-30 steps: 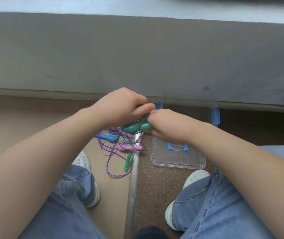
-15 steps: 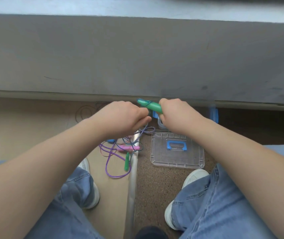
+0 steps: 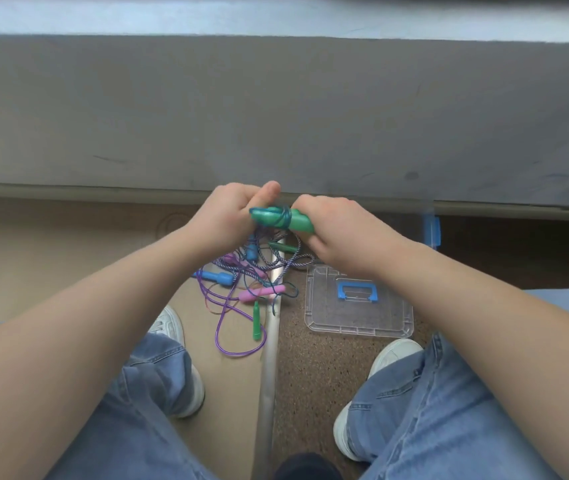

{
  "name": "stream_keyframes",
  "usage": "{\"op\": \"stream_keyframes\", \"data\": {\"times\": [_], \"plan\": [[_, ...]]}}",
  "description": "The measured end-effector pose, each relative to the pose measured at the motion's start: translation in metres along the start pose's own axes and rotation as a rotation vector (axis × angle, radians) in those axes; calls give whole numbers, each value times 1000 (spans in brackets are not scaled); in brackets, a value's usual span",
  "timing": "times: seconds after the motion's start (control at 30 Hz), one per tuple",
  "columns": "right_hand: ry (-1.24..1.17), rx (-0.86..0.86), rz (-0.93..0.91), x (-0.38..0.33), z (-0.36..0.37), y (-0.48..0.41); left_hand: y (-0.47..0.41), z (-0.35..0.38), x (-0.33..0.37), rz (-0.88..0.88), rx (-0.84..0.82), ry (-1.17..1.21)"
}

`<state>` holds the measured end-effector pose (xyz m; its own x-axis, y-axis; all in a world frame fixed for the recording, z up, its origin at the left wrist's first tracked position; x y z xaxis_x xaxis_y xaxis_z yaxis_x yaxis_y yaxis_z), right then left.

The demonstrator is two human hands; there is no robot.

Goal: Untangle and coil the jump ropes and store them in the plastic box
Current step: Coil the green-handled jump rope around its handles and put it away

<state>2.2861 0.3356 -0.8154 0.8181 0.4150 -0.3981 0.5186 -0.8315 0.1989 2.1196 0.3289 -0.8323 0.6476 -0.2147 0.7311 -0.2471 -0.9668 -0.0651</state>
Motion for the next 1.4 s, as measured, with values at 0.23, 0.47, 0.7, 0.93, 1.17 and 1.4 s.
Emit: {"op": "stream_keyframes", "data": {"times": [0.23, 0.47, 0.7, 0.93, 1.17, 1.4], "plan": [[50, 116, 393, 41, -5, -12, 20, 38, 23, 294, -299, -274], [252, -139, 102, 28, 26, -9, -2, -10, 25, 409, -69, -462], [45, 109, -151, -1, 9, 1, 2, -4, -8, 60, -111, -206], [156, 172, 250, 33, -1, -12, 21, 22, 11, 247, -271, -327], [333, -70, 65, 16, 30, -6, 7, -6, 20, 457, -167, -522], [50, -50, -90, -4, 5, 4, 3, -14, -5, 35, -42, -247]]}}
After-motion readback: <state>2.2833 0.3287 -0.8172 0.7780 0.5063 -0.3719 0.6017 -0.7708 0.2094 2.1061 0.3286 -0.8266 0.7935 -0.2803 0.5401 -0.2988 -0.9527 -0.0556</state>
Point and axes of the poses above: each hand's wrist, its own y-axis away from the middle knuckle, its own z-axis out of the palm, x = y × z, the point moved 4 cm from there along -y, towards the middle knuckle, and after that the axes turned 15 degrees about z, right-handed, at the moved point
